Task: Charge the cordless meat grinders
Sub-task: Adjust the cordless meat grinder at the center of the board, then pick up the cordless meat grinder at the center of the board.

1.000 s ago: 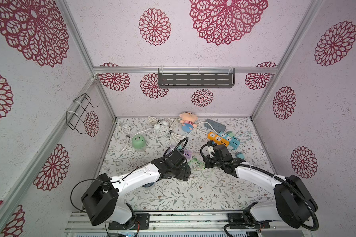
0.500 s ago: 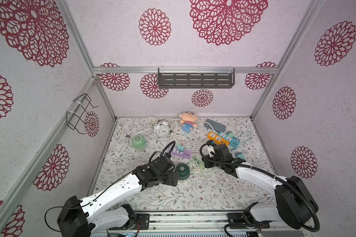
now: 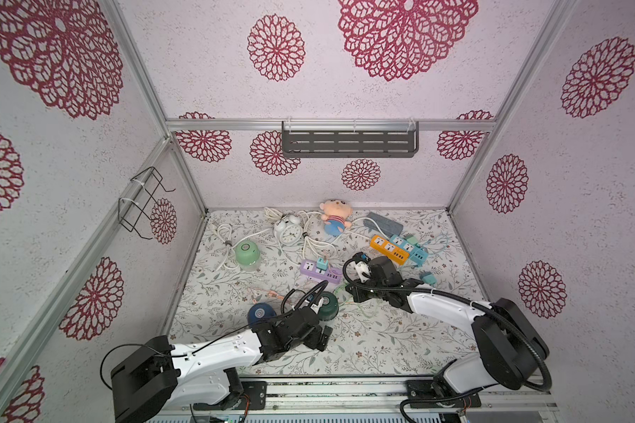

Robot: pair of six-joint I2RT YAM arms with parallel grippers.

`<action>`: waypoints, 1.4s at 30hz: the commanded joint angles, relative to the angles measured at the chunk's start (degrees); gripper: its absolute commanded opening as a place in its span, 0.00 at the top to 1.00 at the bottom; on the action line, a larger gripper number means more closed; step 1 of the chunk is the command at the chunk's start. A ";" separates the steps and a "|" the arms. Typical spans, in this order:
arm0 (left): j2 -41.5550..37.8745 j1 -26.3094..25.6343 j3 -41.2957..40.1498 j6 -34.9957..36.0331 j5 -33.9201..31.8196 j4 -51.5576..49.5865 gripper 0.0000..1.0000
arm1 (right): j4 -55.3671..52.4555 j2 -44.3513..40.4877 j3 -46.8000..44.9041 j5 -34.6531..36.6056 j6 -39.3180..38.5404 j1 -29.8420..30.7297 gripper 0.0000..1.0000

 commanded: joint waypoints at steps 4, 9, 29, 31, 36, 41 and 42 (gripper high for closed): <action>7.65 -1.10 -5.68 5.53 -9.79 26.57 0.03 | 3.46 6.50 5.93 -3.91 1.55 0.66 1.00; 15.73 -1.12 -7.41 9.63 -11.76 39.33 0.03 | 4.91 10.54 7.86 -5.48 2.68 1.50 1.00; 27.14 1.25 -6.37 10.06 -10.49 51.04 0.03 | 6.78 10.41 4.87 -4.63 4.80 5.19 1.00; 28.03 1.53 -6.12 9.93 -10.37 51.28 0.03 | 7.11 9.97 4.22 -4.62 5.10 5.56 1.00; 29.72 2.04 -5.04 9.80 -9.55 51.51 0.03 | 7.12 9.46 3.45 -4.35 5.36 6.91 1.00; 31.27 2.73 -4.37 9.40 -9.36 51.77 0.03 | 6.68 9.37 3.17 -3.98 5.22 7.48 1.00; 31.42 2.93 -4.37 9.24 -9.27 51.88 0.03 | 6.68 9.27 3.10 -3.93 5.25 7.53 1.00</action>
